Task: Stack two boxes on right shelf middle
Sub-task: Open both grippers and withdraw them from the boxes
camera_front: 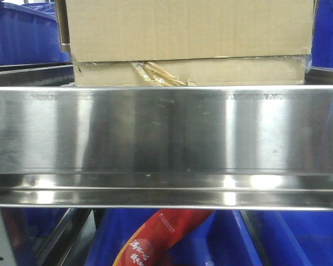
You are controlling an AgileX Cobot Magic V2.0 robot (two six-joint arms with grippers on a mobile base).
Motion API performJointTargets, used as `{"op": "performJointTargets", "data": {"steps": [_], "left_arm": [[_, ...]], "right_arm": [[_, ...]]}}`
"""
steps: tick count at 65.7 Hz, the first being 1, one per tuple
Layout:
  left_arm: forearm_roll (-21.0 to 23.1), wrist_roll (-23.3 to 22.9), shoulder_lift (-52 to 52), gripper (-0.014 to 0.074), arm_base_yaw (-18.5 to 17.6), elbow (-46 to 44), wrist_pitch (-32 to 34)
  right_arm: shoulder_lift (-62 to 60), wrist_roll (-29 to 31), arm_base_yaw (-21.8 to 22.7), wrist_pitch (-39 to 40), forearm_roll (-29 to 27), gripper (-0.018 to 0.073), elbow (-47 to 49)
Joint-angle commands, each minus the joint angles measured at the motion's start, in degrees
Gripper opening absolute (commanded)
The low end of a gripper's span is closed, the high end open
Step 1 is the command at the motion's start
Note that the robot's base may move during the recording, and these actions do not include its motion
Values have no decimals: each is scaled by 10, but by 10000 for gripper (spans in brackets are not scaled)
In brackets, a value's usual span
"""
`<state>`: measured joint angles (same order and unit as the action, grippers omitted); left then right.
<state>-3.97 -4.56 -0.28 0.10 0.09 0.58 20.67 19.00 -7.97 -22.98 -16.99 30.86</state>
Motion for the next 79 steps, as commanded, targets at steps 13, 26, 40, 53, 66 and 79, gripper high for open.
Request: {"op": "performJointTargets", "data": {"steps": [13,26,40,53,66,79], "left_arm": [[4,0,3,-111,2,-1,10],[4,0,3,-111,2,-1,10],[4,0,3,-111,2,-1,10],[4,0,3,-111,2,-1,10],[4,0,3,-111,2,-1,10],[4,0,3,-111,2,-1,10]], "right_arm": [[-3,4,3,16,4,-155,-2],[-3,4,3,16,4,-155,-2],[-3,-1,3,16,4,-155,-2],[-21,-129,23,99,96,-155,-49],[-79,-142,55,131,107,-155,-129],[-158,-142,86,167,107,-155,-229]]}}
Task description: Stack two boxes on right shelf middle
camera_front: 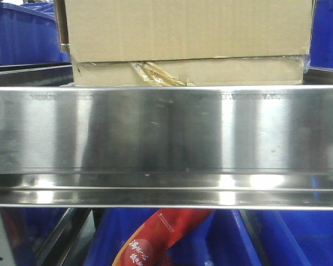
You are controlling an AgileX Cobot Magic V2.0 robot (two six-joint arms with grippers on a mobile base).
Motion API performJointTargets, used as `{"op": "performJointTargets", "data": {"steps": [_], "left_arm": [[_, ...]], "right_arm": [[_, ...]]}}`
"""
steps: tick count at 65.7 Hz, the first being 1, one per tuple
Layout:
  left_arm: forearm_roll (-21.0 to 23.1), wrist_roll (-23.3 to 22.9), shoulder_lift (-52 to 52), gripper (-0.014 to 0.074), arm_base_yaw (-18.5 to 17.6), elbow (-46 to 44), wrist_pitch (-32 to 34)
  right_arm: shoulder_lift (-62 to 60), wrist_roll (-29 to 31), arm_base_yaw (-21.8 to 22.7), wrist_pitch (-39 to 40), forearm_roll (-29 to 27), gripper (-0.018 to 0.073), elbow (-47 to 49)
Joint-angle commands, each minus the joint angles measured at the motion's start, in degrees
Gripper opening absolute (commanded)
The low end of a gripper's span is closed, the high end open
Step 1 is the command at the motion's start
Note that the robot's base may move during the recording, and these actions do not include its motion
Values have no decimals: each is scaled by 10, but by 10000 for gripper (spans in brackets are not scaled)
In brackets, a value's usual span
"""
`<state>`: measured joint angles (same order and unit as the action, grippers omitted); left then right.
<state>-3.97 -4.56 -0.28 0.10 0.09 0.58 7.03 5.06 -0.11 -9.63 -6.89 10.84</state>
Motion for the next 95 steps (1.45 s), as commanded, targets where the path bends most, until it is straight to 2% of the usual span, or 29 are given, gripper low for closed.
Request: {"op": "performJointTargets", "data": {"steps": [1,13,95], "left_arm": [[4,0,3,-111,2,-1,10],[4,0,3,-111,2,-1,10],[4,0,3,-111,2,-1,10]], "right_arm": [[-30,-3,8,36,6,-155,-39],[-70,-3,8,67,7,-155,-108],[-70,-1,9,62,8,-155,-108]]}}
